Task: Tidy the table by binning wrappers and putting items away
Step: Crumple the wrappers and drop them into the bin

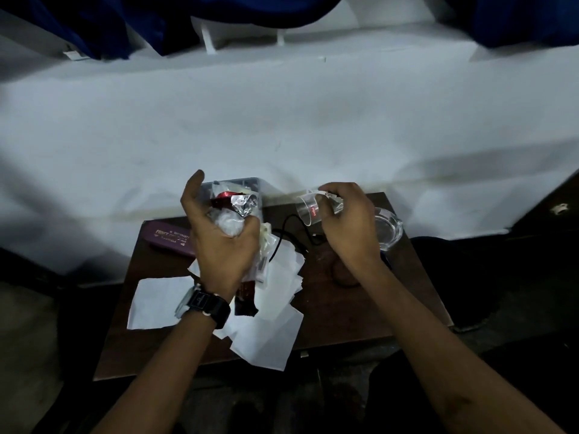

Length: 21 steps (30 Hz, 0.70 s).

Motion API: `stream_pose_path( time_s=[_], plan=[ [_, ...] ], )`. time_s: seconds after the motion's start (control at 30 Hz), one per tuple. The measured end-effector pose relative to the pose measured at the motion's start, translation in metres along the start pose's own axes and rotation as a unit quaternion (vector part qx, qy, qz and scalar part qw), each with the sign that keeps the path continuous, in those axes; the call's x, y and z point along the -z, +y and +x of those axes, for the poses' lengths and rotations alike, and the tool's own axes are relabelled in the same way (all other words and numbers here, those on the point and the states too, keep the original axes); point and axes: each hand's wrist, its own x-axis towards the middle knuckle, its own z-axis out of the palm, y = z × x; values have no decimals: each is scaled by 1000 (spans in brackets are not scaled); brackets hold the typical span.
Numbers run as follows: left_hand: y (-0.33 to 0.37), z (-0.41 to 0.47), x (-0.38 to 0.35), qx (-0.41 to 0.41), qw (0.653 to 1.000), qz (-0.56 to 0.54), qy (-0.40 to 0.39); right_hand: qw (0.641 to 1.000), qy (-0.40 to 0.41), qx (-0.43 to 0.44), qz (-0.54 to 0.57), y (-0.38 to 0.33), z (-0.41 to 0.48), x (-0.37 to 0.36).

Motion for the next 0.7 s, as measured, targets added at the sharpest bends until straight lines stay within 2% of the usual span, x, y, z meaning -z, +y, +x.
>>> stream_pose_path(
  time_s=[0.03, 0.1, 0.2, 0.3, 0.4, 0.5, 0.7],
  plan=[
    [3, 0, -3, 2, 1000, -13, 2, 996, -4, -21, 90, -17, -5, 2],
    [10, -1, -10, -7, 999, -33, 7, 969, -62, -72, 230, -49, -21, 1],
    [19, -3, -19, -13, 998, -54, 23, 933, -106, -105, 327, -76, -46, 0],
    [30, -7, -25, -28, 996, -72, 37, 881, -152, -145, 425, -85, -64, 3],
    [37, -13, -32, -37, 996, -79, 37, 871, -169, -132, 442, -82, -72, 6],
    [40, -16, -44, -62, 997, -43, 11, 885, -166, -128, 416, -77, -68, 22],
    [66, -33, -94, -92, 993, -66, -29, 915, -140, -118, 360, -46, -53, 65]
  ],
)
